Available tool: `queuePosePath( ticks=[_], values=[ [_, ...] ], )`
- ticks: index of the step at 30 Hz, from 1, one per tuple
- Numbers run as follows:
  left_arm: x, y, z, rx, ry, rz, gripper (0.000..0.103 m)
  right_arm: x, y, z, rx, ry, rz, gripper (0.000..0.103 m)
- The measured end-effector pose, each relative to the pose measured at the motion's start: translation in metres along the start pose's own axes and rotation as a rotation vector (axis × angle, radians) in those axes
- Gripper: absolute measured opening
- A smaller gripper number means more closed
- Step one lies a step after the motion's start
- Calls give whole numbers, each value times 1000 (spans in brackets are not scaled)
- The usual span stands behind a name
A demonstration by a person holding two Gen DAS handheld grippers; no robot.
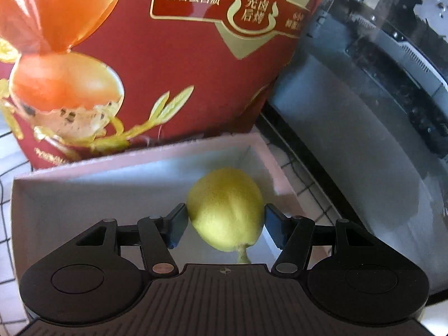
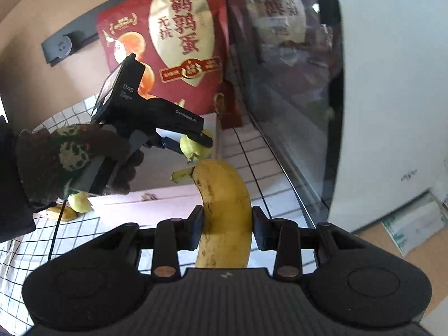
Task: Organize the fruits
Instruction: 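Lower the pear into the pink box and open the left gripper while the right carries the banana, then lower the banana into the pink box beside the pear and open the right gripper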
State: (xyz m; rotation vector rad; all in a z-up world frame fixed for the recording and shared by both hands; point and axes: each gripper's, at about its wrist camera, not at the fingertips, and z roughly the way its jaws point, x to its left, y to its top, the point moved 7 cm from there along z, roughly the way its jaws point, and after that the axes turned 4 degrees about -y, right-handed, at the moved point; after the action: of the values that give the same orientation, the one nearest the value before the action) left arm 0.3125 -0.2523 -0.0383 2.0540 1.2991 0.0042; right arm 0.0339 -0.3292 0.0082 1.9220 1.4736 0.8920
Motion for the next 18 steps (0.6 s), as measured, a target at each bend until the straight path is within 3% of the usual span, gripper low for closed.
queuePosePath(
  ticks=[7,13,18],
  values=[
    [-2,8,-13,-31,3,1,61,-6,-10,2,41,-22,7,36],
    [5,17,-89,-196,-37,-27,61,3,9,4,-7,0,-19,36],
    [26,-14,-150,-303,-57,-139,61,30,51,24,-49,79,-74,36]
  ],
)
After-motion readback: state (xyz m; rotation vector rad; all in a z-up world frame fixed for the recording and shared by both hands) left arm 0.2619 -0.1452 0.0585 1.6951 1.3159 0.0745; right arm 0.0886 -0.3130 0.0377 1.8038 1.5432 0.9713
